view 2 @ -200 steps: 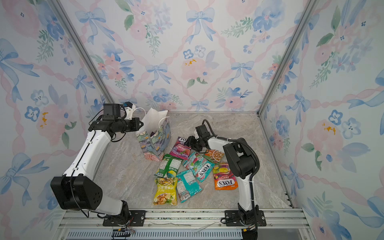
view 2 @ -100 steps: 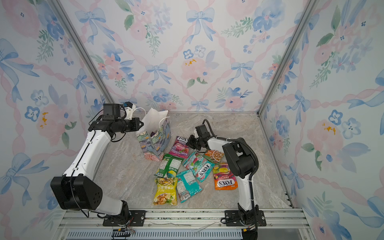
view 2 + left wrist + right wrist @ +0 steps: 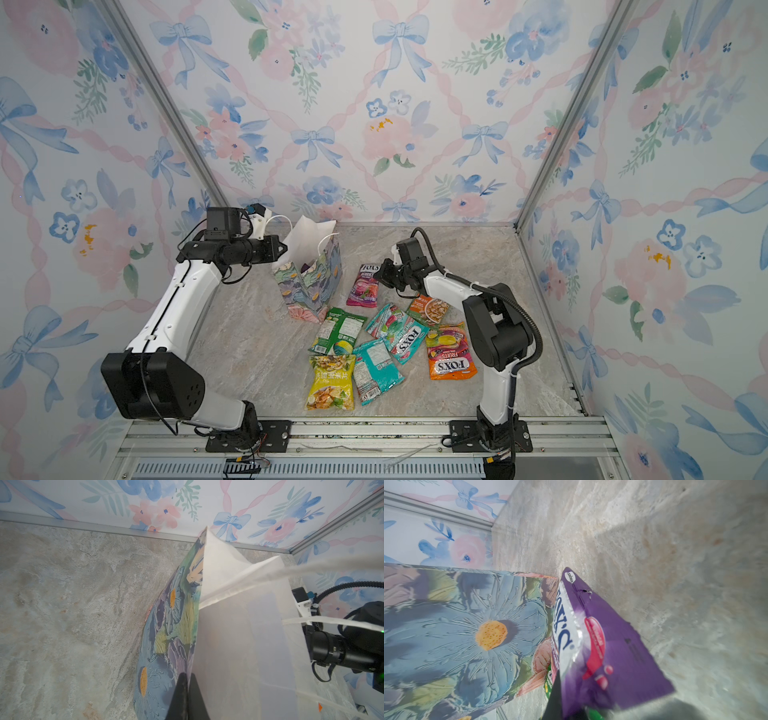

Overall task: Place the snacks into the paper bag
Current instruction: 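Lift the second purple packet with the right gripper toward the bag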

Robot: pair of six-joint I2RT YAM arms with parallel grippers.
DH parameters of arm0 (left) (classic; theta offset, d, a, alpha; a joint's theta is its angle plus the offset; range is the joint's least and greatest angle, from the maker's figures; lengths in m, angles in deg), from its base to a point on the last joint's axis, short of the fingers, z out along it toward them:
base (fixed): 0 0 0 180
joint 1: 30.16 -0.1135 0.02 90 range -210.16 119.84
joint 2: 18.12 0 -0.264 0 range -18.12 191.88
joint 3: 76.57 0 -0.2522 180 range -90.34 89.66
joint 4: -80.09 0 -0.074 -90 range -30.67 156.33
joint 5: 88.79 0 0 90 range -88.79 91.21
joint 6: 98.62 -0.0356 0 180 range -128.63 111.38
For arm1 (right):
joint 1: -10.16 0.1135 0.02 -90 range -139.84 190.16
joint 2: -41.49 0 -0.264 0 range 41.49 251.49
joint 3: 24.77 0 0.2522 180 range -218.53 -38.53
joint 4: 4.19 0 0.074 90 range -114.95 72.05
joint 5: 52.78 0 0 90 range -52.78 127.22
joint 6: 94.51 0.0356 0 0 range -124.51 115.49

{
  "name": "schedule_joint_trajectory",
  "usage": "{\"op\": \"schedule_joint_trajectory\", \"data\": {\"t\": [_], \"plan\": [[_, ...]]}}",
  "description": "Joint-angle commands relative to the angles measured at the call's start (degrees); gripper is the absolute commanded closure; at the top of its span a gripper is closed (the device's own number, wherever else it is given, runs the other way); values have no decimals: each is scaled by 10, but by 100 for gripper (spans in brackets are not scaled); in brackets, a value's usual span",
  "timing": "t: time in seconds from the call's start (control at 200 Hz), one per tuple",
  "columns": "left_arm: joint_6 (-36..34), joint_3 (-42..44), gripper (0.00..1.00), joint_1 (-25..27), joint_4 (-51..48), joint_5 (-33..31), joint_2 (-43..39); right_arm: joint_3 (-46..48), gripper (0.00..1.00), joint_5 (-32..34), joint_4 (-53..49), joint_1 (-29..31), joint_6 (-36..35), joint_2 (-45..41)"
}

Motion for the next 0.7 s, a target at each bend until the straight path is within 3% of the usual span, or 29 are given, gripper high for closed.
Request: {"op": "schedule_joint_trajectory", "data": {"t": [0.0,0.695], "plan": [[-9,10,100,-3,-2,12,-13,-3,100,12,-20,-8,-21,-45],[-7,12,100,-2,-3,9,-10,-112,100,101,-167,-8,-118,-180]]}}
